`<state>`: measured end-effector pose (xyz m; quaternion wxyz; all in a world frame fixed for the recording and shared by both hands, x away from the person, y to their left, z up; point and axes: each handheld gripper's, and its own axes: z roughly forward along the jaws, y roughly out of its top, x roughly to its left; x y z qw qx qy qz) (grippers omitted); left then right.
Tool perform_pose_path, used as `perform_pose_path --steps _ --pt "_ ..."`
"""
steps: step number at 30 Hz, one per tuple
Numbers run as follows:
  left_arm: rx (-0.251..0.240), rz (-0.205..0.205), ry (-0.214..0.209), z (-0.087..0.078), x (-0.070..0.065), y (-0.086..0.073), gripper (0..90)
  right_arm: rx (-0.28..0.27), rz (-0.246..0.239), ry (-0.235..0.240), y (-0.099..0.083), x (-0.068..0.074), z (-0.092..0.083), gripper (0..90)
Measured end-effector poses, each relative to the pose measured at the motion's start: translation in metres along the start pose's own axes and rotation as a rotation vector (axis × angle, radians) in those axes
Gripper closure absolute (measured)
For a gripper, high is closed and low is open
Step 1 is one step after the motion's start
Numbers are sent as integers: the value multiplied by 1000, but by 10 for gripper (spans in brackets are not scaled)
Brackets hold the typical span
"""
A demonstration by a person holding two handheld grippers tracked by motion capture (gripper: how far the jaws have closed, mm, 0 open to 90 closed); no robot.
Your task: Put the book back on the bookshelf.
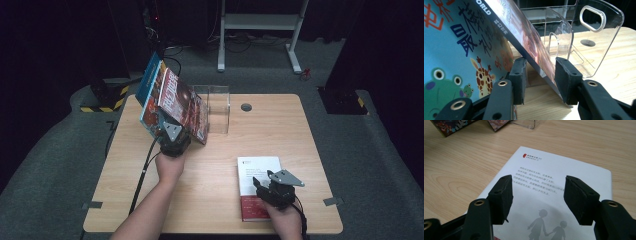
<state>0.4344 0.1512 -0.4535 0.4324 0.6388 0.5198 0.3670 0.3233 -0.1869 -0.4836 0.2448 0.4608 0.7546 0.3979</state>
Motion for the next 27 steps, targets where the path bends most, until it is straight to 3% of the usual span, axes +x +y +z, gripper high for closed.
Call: perform_pose_path --steps 16,27 --pt "-35 -6 -26 -12 -1 2 613 2 -6 -1 0 0 0 401" --pt "-25 0 -67 -20 -2 -4 607 4 -5 -1 0 0 0 401"
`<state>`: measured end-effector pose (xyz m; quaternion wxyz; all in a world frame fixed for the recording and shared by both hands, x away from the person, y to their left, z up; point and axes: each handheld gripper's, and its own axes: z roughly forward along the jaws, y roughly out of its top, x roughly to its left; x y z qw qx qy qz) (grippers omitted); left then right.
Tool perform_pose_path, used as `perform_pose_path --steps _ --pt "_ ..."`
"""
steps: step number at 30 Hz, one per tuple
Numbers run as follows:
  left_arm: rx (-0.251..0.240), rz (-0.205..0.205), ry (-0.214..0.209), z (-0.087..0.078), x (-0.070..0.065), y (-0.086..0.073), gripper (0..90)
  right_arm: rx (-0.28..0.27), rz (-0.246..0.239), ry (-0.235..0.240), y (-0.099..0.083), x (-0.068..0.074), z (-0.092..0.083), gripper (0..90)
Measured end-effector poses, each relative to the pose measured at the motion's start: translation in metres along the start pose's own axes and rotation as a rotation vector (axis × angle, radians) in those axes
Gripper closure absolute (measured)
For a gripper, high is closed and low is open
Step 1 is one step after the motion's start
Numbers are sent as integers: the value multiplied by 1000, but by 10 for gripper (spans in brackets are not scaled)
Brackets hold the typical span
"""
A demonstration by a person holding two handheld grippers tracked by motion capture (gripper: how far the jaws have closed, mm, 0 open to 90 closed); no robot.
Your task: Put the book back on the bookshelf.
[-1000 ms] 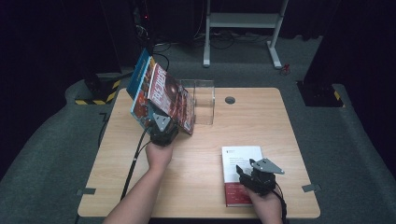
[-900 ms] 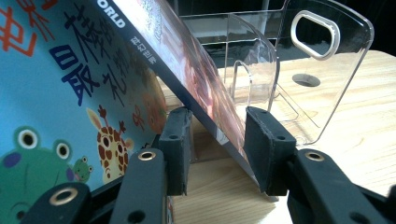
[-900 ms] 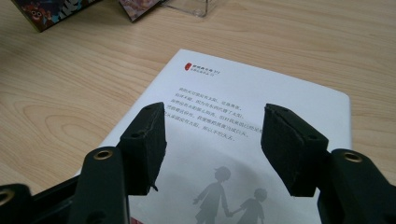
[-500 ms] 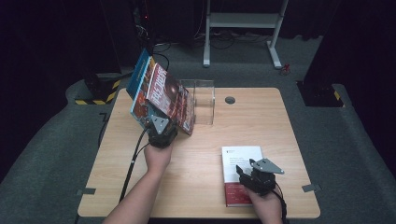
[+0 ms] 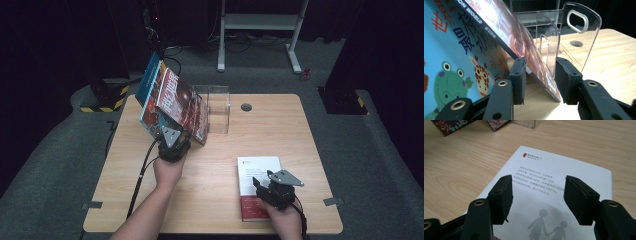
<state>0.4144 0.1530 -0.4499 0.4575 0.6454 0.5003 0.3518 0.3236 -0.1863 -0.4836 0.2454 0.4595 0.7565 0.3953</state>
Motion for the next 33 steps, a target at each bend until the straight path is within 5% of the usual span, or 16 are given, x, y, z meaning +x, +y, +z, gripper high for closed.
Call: perform_pose_path --steps 11,17,33 --pt "33 22 -71 -13 -2 -14 589 2 2 0 0 0 0 401" --pt "59 3 -121 -21 0 -23 580 1 -1 0 0 0 0 400" --pt "127 79 -195 -48 -3 -55 544 5 3 -1 0 0 0 399"
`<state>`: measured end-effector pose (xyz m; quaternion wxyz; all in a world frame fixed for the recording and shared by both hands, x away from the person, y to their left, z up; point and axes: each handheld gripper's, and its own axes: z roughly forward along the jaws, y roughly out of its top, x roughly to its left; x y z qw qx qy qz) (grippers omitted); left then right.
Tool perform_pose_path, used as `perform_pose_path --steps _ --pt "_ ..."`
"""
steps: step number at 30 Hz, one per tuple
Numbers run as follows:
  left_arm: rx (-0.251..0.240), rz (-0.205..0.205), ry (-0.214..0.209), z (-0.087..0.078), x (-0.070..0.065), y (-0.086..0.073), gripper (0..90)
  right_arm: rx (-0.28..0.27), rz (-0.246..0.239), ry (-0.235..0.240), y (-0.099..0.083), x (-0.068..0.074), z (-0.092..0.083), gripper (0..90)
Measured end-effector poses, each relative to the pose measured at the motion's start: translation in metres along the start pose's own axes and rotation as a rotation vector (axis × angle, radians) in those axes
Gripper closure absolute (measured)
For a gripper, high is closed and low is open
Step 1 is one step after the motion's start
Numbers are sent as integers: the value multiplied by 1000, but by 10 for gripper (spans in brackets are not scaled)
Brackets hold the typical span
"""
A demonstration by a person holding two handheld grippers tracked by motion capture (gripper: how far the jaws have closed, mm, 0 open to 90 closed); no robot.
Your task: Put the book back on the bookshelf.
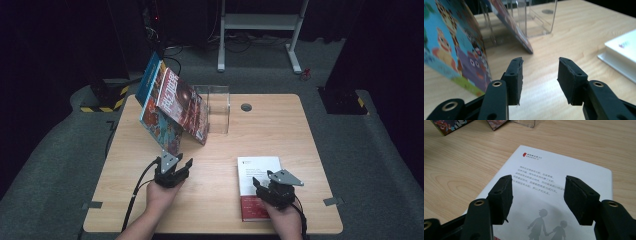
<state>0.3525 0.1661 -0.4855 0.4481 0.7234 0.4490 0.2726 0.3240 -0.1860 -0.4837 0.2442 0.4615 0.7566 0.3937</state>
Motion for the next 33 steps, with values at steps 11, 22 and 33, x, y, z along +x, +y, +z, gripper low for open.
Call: perform_pose_path --steps 11,22,33 --pt "87 60 -56 -10 -1 -22 482 2 3 1 0 -1 0 399" --pt "143 70 -80 -12 5 -46 454 -10 15 12 0 -2 -1 381" --pt "162 87 -89 -10 0 -45 422 -12 7 14 -4 -7 -10 345"
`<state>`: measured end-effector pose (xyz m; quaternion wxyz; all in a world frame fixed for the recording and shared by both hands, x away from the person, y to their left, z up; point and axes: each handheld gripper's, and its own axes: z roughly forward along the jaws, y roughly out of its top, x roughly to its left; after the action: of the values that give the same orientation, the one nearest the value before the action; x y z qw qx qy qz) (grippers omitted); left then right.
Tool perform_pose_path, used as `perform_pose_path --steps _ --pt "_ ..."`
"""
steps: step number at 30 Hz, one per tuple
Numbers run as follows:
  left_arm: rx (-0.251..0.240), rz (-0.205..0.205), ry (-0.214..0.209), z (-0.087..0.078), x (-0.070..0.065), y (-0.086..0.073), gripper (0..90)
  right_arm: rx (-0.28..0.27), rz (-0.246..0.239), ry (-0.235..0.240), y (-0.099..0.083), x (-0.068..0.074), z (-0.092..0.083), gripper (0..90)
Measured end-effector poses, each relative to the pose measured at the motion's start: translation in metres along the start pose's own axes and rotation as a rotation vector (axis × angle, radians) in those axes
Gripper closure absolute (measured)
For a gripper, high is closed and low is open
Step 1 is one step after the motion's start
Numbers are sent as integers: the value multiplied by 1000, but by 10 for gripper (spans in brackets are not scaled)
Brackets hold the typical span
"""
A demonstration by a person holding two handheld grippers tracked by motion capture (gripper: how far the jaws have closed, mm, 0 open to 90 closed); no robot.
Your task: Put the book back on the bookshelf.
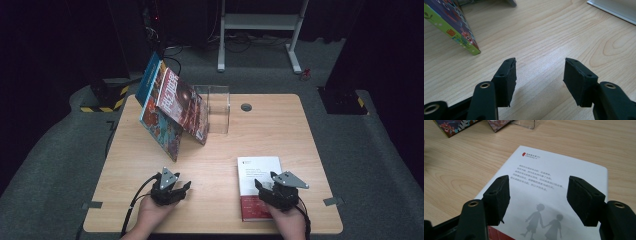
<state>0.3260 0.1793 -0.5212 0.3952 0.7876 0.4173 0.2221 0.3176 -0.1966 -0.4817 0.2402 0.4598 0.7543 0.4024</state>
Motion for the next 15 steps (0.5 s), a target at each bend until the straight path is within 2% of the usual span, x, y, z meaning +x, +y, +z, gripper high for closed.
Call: perform_pose_path --steps 5,7,11,15 --pt "-3 14 7 -1 1 0 404 8 6 -21 -1 -6 -6 320" --pt "12 -3 -1 1 2 1 389 8 14 -39 -3 -12 -11 297" --pt "48 17 2 5 2 1 356 17 36 -52 -7 -20 -18 265" --pt "68 -11 2 7 4 1 320 49 65 -57 -13 -26 -16 241"
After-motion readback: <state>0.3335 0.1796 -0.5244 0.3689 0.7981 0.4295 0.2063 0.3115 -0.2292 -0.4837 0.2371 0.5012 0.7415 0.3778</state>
